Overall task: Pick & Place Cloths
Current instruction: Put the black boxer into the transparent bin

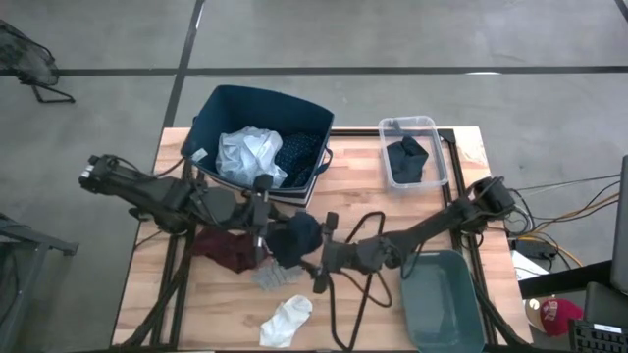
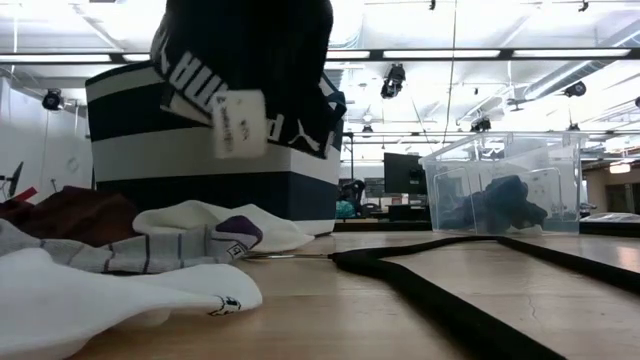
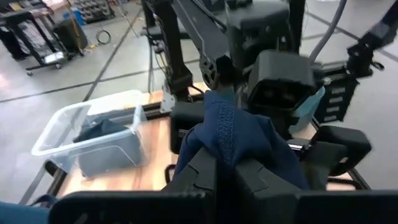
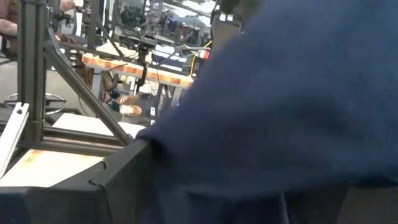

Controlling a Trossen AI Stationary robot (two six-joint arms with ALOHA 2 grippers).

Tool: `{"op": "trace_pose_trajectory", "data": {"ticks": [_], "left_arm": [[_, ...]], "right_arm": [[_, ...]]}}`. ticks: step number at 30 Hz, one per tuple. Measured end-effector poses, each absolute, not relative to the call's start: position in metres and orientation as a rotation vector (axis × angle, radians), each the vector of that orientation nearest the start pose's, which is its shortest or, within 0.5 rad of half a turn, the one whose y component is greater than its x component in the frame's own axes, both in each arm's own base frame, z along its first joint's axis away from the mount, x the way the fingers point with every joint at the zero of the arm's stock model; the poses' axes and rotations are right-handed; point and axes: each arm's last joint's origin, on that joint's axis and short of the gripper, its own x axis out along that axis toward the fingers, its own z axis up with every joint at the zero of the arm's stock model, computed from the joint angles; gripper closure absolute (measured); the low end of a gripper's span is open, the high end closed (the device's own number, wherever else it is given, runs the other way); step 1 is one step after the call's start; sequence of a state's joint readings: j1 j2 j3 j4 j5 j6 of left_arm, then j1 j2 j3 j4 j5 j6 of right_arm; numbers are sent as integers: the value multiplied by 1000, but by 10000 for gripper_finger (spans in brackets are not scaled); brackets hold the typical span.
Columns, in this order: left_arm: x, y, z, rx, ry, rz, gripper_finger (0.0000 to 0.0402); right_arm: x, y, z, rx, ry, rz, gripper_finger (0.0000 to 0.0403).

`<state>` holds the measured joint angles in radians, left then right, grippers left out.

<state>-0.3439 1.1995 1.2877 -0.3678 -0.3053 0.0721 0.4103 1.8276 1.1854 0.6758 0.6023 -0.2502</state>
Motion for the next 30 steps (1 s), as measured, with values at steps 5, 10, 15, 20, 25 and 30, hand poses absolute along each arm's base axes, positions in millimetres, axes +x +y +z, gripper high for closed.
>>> {"op": "trace_pose_trajectory", "data": {"ticks": [5,10,15,20,25,30], "left_arm": [[252,-82,398,160,286,-81,378],[252,-83,398,149,286,-111,377],[250,-84,399,138,283,-161,360],[246,-85,396,153,318,-194,310],[232,-80,395,113,397,-185,250],[211,-73,392,74,511,-162,211]], "right_arm": [[396,149,264,-255,28,-213,116],[399,144,264,-260,83,-243,204],[398,142,266,-274,89,-313,352],[395,143,265,-273,113,-367,388],[381,151,273,-268,199,-396,390],[362,160,288,-238,229,-362,390]]}}
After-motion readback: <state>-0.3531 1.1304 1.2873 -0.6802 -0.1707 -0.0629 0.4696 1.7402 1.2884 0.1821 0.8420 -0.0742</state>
